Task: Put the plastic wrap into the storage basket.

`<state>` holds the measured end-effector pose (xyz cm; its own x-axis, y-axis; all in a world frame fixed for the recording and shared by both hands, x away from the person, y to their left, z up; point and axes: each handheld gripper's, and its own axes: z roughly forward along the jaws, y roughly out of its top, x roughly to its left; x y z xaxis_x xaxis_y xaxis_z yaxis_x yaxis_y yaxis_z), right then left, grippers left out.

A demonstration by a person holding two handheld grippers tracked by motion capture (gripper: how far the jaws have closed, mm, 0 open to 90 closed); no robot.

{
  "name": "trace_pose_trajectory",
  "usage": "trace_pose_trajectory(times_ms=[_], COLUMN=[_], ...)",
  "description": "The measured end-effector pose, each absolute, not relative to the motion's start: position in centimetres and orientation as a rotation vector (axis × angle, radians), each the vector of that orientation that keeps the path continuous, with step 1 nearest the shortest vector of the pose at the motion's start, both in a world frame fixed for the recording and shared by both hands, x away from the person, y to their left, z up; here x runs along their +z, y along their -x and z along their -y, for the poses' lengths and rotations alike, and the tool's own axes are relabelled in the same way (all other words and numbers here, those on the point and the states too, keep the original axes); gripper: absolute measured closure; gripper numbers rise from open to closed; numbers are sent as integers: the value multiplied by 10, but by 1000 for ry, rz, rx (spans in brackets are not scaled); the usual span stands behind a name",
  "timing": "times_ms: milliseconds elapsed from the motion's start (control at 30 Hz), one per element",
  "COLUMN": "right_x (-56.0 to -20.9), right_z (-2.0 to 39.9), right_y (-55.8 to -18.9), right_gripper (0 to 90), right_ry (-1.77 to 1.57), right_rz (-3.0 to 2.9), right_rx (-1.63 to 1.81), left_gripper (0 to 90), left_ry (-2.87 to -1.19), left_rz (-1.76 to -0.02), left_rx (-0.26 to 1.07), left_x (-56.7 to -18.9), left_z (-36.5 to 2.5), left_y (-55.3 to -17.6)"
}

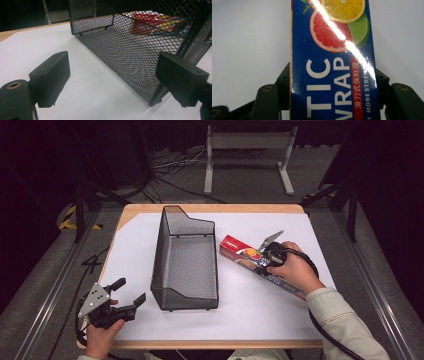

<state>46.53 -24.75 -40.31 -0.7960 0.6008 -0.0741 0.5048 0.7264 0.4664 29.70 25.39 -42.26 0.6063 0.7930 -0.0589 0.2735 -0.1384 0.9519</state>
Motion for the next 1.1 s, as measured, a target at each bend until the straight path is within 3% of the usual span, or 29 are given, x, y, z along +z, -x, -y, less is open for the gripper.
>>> trace_pose_trajectory(times_ms=[1100], right_x=[-313], right_z=[253], right_y=[-435], right_gripper=[401], right_ry=[-876], right_rz=[-2575], right_rx=[875], left_gripper=[134], left_ry=[-1701], left_rz=[-882], left_rx=[577], left_x=[-421], left_z=[-254], left_y=[-296])
